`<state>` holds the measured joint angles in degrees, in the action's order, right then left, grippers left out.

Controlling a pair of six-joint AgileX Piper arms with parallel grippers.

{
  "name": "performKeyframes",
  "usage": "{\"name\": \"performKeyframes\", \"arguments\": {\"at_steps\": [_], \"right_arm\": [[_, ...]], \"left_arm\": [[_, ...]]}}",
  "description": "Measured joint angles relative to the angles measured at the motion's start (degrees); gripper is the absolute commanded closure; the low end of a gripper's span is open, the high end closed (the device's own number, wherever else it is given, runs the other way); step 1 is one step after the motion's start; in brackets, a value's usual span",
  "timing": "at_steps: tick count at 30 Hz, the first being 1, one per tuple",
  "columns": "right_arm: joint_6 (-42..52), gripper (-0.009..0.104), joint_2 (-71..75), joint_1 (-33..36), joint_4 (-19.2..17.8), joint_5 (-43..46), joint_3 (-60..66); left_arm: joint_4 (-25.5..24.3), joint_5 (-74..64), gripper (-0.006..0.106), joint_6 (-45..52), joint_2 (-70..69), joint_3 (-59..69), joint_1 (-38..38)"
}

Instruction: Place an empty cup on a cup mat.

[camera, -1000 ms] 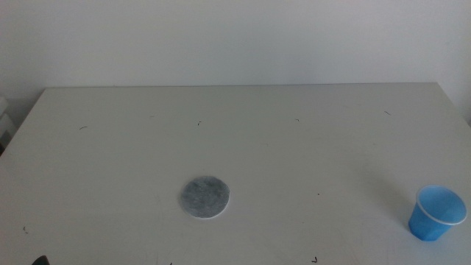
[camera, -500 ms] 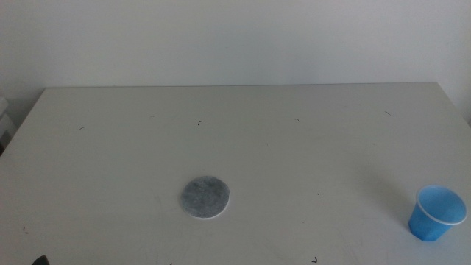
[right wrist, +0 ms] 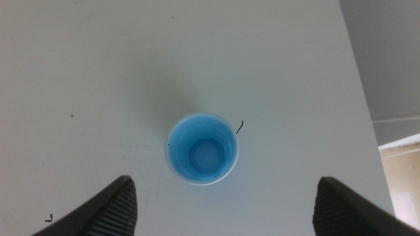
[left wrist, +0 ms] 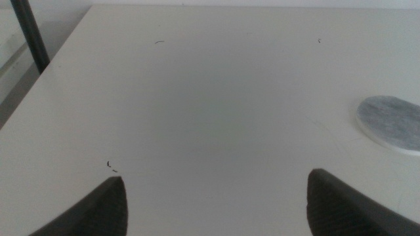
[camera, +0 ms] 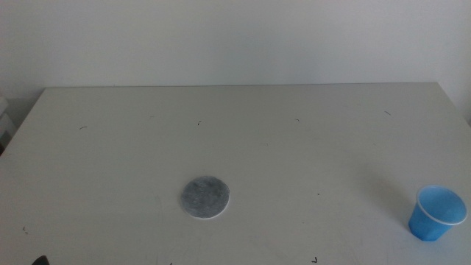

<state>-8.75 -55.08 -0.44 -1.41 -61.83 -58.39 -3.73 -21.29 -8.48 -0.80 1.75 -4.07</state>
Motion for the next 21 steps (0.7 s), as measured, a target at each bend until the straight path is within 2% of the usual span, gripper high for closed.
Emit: {"name": "performKeyframes", "arguments": {"at_steps": [15, 21], "right_arm": [[0.0, 0.003, -15.5, 0.0, -1.1, 0.1, -0.6], [-0.2, 0.003, -20.4, 0.0, -1.2, 3.3, 0.3]], "left_arm": [[0.0, 0.0, -0.005, 0.0, 0.0, 0.0, 0.0], [0.0, 0.0, -0.005, 0.0, 0.0, 0.0, 0.0]]}}
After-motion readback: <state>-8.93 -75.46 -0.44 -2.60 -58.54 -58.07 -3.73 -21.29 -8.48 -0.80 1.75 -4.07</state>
